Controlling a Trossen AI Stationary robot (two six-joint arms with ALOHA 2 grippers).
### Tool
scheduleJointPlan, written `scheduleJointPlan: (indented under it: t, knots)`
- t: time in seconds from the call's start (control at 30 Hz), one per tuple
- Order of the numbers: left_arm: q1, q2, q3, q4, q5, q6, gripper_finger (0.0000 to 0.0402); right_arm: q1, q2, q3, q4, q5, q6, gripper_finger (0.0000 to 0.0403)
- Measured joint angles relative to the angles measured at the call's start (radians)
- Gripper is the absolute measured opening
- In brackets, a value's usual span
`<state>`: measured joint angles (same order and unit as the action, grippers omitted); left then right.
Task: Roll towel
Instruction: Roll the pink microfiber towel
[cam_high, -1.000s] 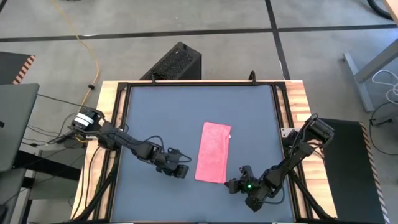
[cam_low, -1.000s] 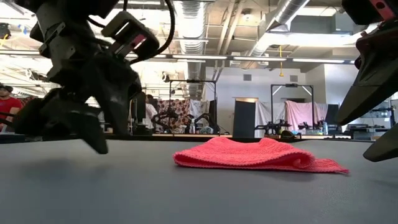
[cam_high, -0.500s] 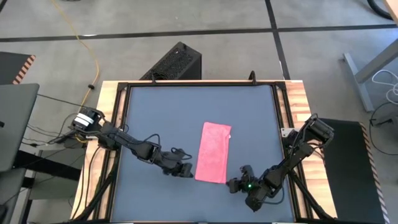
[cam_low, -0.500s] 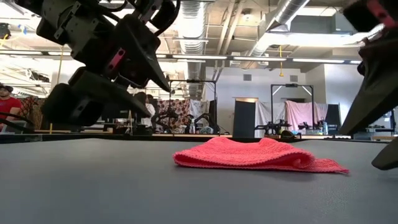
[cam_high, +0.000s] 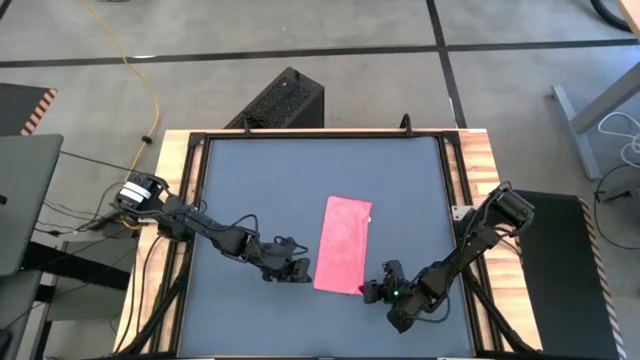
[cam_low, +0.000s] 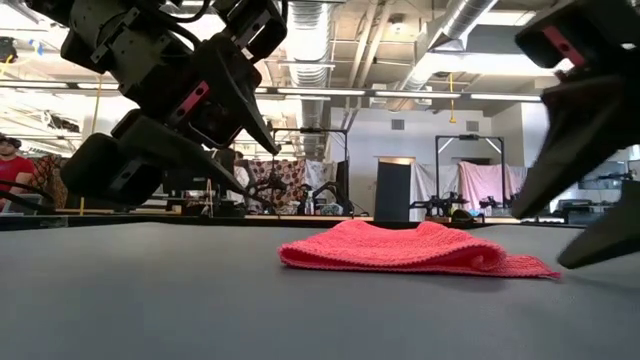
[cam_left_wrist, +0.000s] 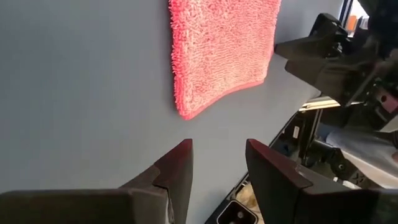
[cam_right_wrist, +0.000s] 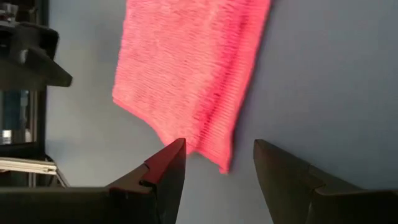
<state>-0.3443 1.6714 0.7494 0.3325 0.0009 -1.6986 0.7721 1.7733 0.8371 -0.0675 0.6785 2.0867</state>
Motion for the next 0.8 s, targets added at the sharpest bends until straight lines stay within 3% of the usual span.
scheduleJointPlan:
  t: [0.8]
  knots:
    - [0.000, 0.000, 0.000, 0.000, -0.001, 0.021, 0.0138, -0.015, 0.009, 0.000, 0.054, -0.022, -0.027, 0.0214]
